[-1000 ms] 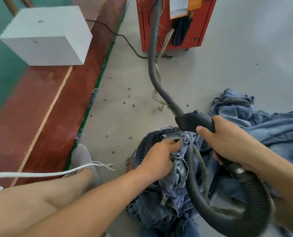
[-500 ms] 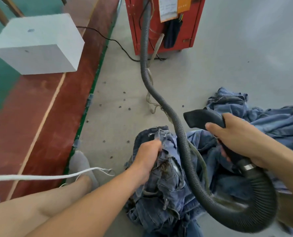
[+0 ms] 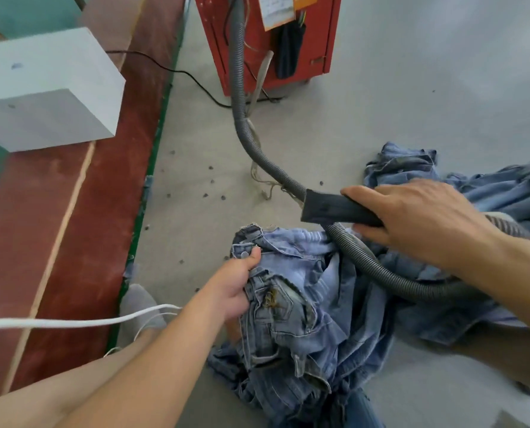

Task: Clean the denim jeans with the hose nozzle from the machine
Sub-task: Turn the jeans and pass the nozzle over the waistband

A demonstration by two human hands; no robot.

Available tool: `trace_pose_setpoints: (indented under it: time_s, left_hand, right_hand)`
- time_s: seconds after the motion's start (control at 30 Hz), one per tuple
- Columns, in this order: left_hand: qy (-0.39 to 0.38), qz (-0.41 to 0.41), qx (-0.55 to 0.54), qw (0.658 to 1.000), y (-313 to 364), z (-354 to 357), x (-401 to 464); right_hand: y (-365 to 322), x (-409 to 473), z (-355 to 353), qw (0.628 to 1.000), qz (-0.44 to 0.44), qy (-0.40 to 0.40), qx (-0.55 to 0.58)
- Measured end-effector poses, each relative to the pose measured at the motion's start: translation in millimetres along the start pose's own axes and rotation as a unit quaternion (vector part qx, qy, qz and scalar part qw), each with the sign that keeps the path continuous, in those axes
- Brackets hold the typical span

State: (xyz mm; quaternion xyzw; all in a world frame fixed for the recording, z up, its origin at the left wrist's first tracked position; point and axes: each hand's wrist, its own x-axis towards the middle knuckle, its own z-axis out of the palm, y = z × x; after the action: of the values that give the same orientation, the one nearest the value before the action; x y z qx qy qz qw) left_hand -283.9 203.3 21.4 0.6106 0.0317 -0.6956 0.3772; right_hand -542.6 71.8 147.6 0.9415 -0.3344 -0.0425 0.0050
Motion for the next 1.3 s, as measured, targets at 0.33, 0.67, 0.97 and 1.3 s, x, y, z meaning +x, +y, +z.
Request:
trace_pose_setpoints:
  time_s: [0.33,0.67,0.97,1.3]
  left_hand:
    - [0.057,-0.005,-0.030,0.998,15,18,13]
    - [0.032,-0.001,-0.050,0.998,18,8,17]
    - [0.037,0.003,-0.058,0.998,19,6,9]
    - [0.045,-0.006,-0.084,0.995,23,9,10]
  right_hand:
    - [-13,9,54,0.989,0.021,-0.131,-0.067]
    - [-22,41,57,0.979,0.110,-0.012,0.174]
    - [-42,22,67,0.962,0.125,-0.172,0.171]
    - [-17,-18,102,0.832,0.306,-0.135,0.442]
